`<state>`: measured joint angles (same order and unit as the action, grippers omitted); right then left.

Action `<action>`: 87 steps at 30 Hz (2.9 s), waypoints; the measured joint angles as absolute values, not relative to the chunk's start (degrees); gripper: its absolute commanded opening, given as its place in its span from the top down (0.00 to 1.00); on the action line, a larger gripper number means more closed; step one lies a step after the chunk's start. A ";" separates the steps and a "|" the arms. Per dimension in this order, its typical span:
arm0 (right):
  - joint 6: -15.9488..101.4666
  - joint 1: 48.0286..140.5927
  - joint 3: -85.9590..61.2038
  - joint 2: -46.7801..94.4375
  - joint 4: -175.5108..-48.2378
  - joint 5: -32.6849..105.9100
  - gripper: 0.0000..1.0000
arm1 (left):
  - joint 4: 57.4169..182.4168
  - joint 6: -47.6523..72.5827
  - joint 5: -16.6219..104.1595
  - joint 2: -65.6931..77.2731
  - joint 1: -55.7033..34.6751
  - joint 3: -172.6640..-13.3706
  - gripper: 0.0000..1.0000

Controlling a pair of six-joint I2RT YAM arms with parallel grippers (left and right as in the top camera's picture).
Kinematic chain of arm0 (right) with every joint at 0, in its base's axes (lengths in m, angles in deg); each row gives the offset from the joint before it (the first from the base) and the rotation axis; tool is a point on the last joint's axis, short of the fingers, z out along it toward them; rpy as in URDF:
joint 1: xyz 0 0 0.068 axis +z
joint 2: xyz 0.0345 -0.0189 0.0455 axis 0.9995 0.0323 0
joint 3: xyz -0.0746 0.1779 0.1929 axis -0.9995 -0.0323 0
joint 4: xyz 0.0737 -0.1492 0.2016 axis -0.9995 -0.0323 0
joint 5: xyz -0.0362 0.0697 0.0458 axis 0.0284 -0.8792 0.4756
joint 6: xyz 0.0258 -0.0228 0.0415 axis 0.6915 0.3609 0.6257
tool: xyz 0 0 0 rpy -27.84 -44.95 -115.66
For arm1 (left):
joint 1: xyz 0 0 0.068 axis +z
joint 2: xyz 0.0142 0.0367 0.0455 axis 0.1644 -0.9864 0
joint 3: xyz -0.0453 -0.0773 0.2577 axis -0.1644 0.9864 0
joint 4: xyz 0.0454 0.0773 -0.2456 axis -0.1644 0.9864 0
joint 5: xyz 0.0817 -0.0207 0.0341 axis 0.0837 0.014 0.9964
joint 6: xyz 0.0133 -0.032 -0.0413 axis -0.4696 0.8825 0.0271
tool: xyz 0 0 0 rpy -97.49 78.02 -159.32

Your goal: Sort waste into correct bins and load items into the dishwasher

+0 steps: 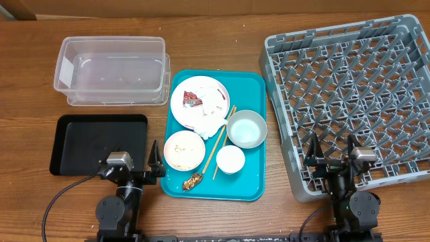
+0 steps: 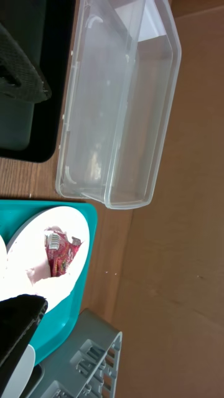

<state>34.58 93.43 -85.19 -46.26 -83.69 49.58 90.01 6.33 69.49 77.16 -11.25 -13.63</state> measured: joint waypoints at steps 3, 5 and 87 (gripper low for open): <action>34.58 93.43 -85.19 -46.26 -83.67 49.58 0.00 | 90.01 6.33 69.49 77.19 -11.25 -13.63 0.00; 34.56 93.43 -85.19 -46.26 -83.67 49.58 0.00 | 90.01 6.33 69.49 77.16 -11.25 -13.63 0.00; 37.40 93.43 -85.19 -46.26 -82.82 48.93 0.00 | 90.42 7.80 66.94 76.92 -11.25 -14.29 0.00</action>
<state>37.40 93.43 -85.19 -46.26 -82.82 48.93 90.42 7.80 66.94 76.92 -11.25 -14.29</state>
